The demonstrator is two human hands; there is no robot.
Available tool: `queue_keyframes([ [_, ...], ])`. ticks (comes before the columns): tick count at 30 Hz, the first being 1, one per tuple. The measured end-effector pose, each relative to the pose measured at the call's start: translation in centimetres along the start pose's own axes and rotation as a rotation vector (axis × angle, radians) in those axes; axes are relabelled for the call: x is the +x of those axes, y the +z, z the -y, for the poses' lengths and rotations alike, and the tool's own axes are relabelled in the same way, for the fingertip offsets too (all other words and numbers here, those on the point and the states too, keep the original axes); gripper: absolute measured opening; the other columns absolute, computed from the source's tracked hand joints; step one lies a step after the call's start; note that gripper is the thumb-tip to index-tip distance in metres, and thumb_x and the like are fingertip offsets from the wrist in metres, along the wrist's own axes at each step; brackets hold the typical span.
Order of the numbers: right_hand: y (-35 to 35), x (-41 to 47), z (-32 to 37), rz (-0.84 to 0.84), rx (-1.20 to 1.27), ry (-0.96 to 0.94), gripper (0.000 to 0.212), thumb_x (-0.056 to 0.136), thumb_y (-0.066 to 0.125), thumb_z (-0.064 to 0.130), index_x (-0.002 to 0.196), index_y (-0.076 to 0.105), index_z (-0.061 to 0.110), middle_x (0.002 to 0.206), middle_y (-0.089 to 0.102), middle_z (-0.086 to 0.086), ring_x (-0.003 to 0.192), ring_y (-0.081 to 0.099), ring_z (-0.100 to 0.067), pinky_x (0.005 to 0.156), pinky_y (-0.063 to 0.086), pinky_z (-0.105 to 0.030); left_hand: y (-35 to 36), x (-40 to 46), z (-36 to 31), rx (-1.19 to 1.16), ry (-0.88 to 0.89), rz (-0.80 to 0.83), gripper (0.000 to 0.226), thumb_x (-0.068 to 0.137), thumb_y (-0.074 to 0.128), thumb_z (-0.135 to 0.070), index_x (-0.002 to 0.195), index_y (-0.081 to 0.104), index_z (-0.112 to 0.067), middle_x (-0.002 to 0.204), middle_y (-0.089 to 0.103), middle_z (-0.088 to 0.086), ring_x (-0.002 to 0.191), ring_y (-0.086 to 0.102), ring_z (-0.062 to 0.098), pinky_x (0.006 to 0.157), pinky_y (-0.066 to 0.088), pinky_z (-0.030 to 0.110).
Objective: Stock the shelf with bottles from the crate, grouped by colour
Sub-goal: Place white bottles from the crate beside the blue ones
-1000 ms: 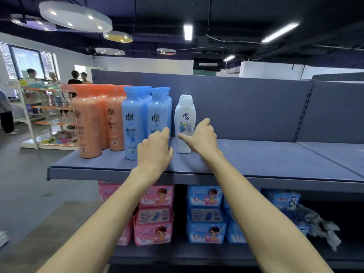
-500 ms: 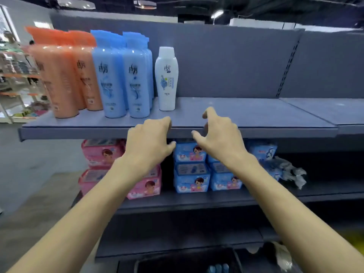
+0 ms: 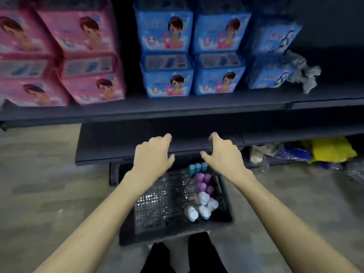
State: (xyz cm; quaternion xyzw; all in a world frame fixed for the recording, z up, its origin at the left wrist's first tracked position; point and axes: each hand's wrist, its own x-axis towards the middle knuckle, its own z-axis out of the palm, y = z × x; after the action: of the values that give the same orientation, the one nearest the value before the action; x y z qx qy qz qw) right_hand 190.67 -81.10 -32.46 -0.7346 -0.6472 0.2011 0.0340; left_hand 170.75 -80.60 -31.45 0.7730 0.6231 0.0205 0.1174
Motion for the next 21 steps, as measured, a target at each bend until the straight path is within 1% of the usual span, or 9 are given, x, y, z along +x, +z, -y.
queue_keyframes([
  [3,7.6,-0.1,-5.2,0.205,-0.019,0.116,0.034,0.088,0.061,0.038,0.112,0.048,0.017,0.101,0.065,-0.014,0.097,0.063,-0.039,0.069,0.041,-0.037,7.8,-1.3,-0.4,-0.072,-0.044,0.155,0.038,0.089,0.061,-0.036,0.119,0.048,-0.016,0.106,0.061,0.003,0.093,0.063,0.029,0.072,0.05,0.037],
  [6,15.4,-0.4,-9.8,0.38,-0.004,0.178,0.03,0.084,0.06,0.037,0.107,0.049,0.022,0.1,0.065,-0.013,0.093,0.063,-0.037,0.072,0.05,-0.039,15.6,-2.2,-0.7,-0.097,-0.105,0.281,0.038,0.089,0.063,-0.031,0.119,0.047,-0.014,0.109,0.057,0.007,0.096,0.062,0.032,0.071,0.047,0.037],
  [7,17.7,-0.7,-11.2,0.429,-0.004,0.197,0.031,0.084,0.061,0.036,0.11,0.05,0.022,0.102,0.065,-0.013,0.094,0.062,-0.037,0.074,0.051,-0.039,18.2,-2.4,-0.8,-0.116,-0.116,0.333,0.039,0.088,0.064,-0.028,0.12,0.047,-0.014,0.11,0.057,0.008,0.097,0.062,0.033,0.073,0.048,0.039],
  [9,21.6,-1.3,-13.6,0.486,-0.002,0.224,0.035,0.087,0.063,0.033,0.118,0.052,0.021,0.109,0.065,-0.013,0.1,0.061,-0.037,0.079,0.051,-0.039,23.4,-2.9,-0.9,-0.149,-0.12,0.438,0.044,0.087,0.064,-0.016,0.127,0.048,-0.015,0.117,0.058,0.01,0.099,0.063,0.035,0.077,0.051,0.042],
  [12,25.9,-1.3,-16.1,0.494,0.004,0.226,0.04,0.09,0.062,0.03,0.127,0.05,0.019,0.114,0.065,-0.012,0.106,0.06,-0.036,0.076,0.046,-0.037,30.0,-3.4,-1.0,-0.122,-0.091,0.582,0.06,0.082,0.057,0.006,0.136,0.044,-0.017,0.129,0.055,0.013,0.1,0.063,0.036,0.079,0.053,0.043],
  [15,28.9,-0.5,-17.1,0.46,0.035,0.196,0.042,0.092,0.064,0.028,0.131,0.049,0.018,0.115,0.062,-0.012,0.106,0.06,-0.035,0.077,0.046,-0.037,35.2,-3.6,-1.6,-0.123,-0.026,0.668,0.062,0.083,0.057,0.005,0.136,0.043,-0.023,0.125,0.055,0.008,0.106,0.06,0.034,0.083,0.052,0.044],
  [18,31.5,0.6,-17.4,0.407,0.004,0.159,0.045,0.092,0.065,0.029,0.133,0.048,0.019,0.12,0.057,-0.013,0.105,0.06,-0.036,0.08,0.048,-0.04,39.5,-4.2,-2.3,-0.175,0.156,0.739,0.068,0.083,0.055,0.005,0.141,0.04,-0.026,0.131,0.046,0.003,0.123,0.045,0.027,0.095,0.047,0.041],
  [19,32.2,1.0,-17.5,0.395,-0.009,0.158,0.047,0.092,0.065,0.029,0.135,0.047,0.02,0.122,0.055,-0.013,0.105,0.06,-0.036,0.08,0.049,-0.041,40.6,-4.4,-2.5,-0.188,0.2,0.747,0.07,0.083,0.054,0.007,0.143,0.039,-0.027,0.134,0.043,0.003,0.126,0.04,0.025,0.099,0.044,0.04],
  [21,33.4,1.8,-17.6,0.377,-0.036,0.163,0.048,0.093,0.064,0.027,0.136,0.046,0.021,0.123,0.055,-0.013,0.104,0.061,-0.036,0.08,0.05,-0.041,42.2,-4.5,-2.7,-0.191,0.24,0.711,0.074,0.084,0.051,0.009,0.145,0.039,-0.029,0.14,0.038,0.004,0.13,0.036,0.025,0.104,0.04,0.04],
])
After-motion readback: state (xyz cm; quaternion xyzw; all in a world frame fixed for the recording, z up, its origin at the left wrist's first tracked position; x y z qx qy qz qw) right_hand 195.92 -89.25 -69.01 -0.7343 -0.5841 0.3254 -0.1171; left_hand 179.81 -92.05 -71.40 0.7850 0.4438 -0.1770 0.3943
